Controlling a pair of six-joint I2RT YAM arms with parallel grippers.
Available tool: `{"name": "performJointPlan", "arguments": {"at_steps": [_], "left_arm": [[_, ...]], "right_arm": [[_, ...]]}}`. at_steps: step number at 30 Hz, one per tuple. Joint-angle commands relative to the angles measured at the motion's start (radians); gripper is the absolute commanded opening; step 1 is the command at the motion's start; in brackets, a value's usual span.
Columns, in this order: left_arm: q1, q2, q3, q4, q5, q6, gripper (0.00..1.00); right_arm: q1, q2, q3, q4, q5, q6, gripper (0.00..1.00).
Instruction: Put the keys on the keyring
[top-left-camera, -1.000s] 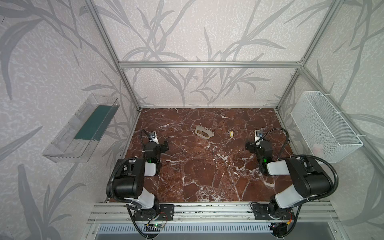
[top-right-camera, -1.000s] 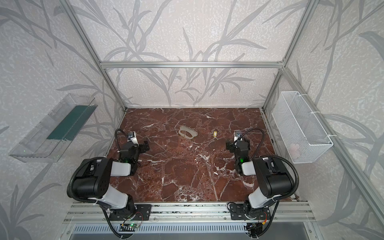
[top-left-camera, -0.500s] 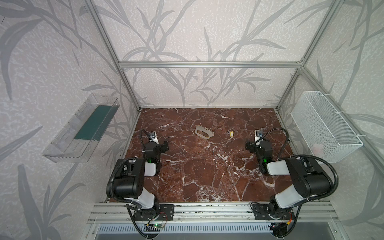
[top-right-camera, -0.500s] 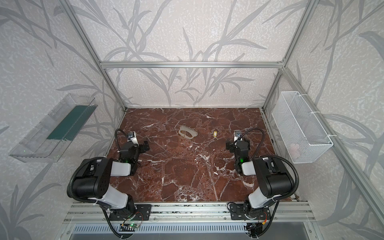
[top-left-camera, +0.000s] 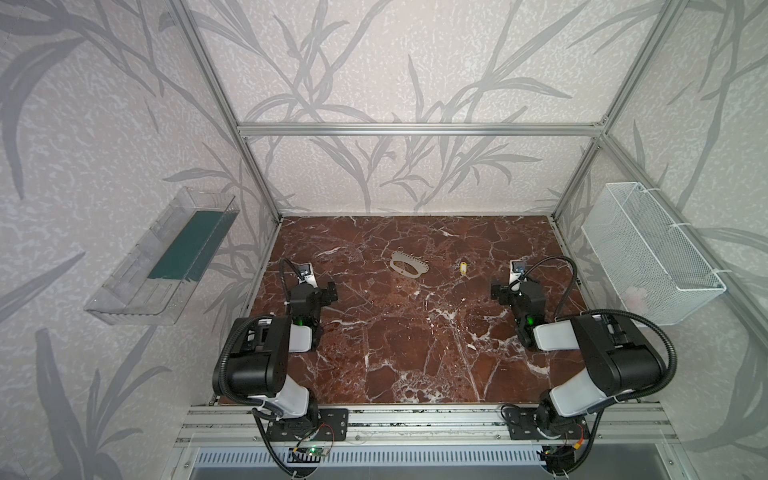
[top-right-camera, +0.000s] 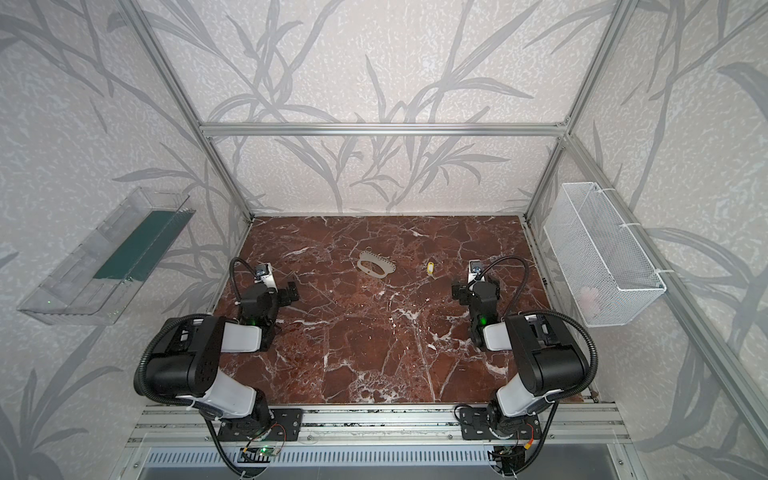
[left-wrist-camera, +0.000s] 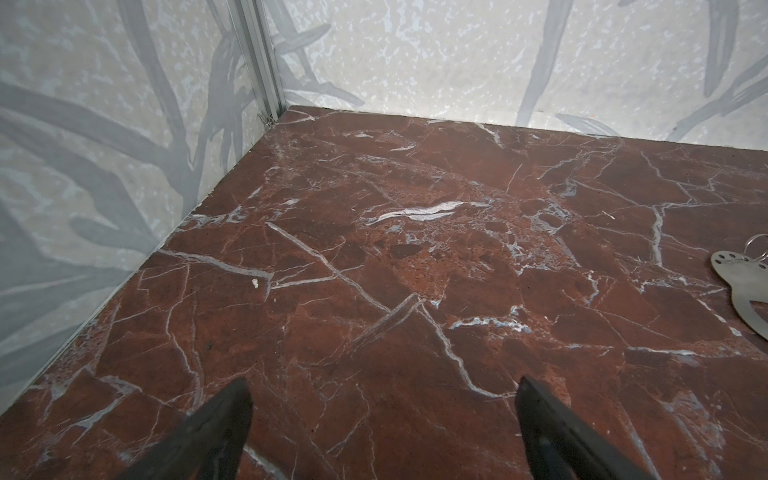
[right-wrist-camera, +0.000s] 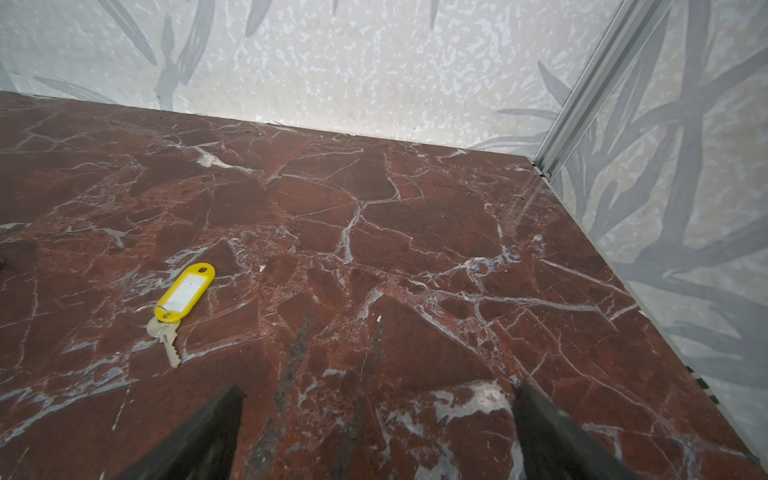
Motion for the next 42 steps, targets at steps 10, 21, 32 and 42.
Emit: {"name": "performJointPlan", "arguments": {"at_steps": [10,21,32,42], "left_arm": [[-0.021,-0.203,0.168,-0.425,0.011,0.024,0.99],[-0.220,-0.252,0.475,-0.830,-0.032,-0.319,0.99],[-0.418,0.132,0.853,-1.064,0.053,-0.272,0.98],[-0.447,0.517,1.279,-1.380,0.147,-0.199,0.87]], "right_arm": [[0.049,-0.096,-0.039,0.026,0.053,-0.065,0.99],[0.235,-0.516,0.227,-0.744,0.174,0.015,0.99],[0.235,-0.508,0.335,-0.979,0.040,0.155,0.99],[0.235,-0.444,0.378,-1.073,0.008,0.162,0.99]]}}
